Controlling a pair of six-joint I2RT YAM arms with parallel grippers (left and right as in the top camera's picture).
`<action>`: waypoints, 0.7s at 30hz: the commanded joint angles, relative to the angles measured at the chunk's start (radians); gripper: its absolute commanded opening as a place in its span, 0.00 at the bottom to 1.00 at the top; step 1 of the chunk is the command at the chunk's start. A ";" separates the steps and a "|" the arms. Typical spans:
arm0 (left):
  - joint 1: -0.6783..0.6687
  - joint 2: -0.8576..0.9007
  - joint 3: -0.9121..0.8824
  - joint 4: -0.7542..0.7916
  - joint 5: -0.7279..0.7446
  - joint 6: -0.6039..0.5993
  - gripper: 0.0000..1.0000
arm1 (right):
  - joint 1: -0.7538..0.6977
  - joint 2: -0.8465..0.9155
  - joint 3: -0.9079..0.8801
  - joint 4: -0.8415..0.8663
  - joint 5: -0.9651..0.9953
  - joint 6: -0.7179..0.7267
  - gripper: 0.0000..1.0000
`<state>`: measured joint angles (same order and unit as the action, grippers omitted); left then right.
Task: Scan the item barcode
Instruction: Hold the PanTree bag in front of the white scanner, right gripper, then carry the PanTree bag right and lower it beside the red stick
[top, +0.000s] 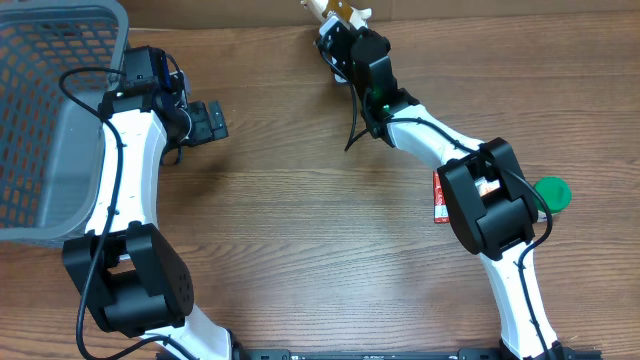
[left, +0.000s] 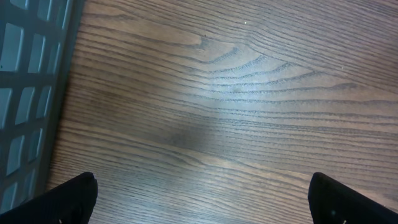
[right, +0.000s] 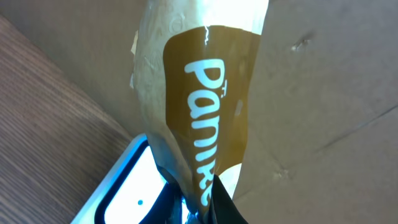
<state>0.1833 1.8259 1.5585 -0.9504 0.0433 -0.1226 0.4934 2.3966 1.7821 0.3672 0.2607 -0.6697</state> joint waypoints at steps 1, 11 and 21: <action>-0.005 0.003 0.021 0.002 -0.006 0.018 1.00 | 0.010 -0.081 0.010 0.024 0.000 0.081 0.04; -0.005 0.003 0.021 0.002 -0.006 0.018 1.00 | -0.024 -0.362 0.010 -0.237 -0.153 0.317 0.04; -0.005 0.003 0.021 0.002 -0.006 0.018 1.00 | -0.036 -0.554 0.010 -1.074 -0.279 0.464 0.04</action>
<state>0.1833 1.8259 1.5585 -0.9501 0.0402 -0.1223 0.4625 1.8309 1.7939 -0.5907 0.0757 -0.2615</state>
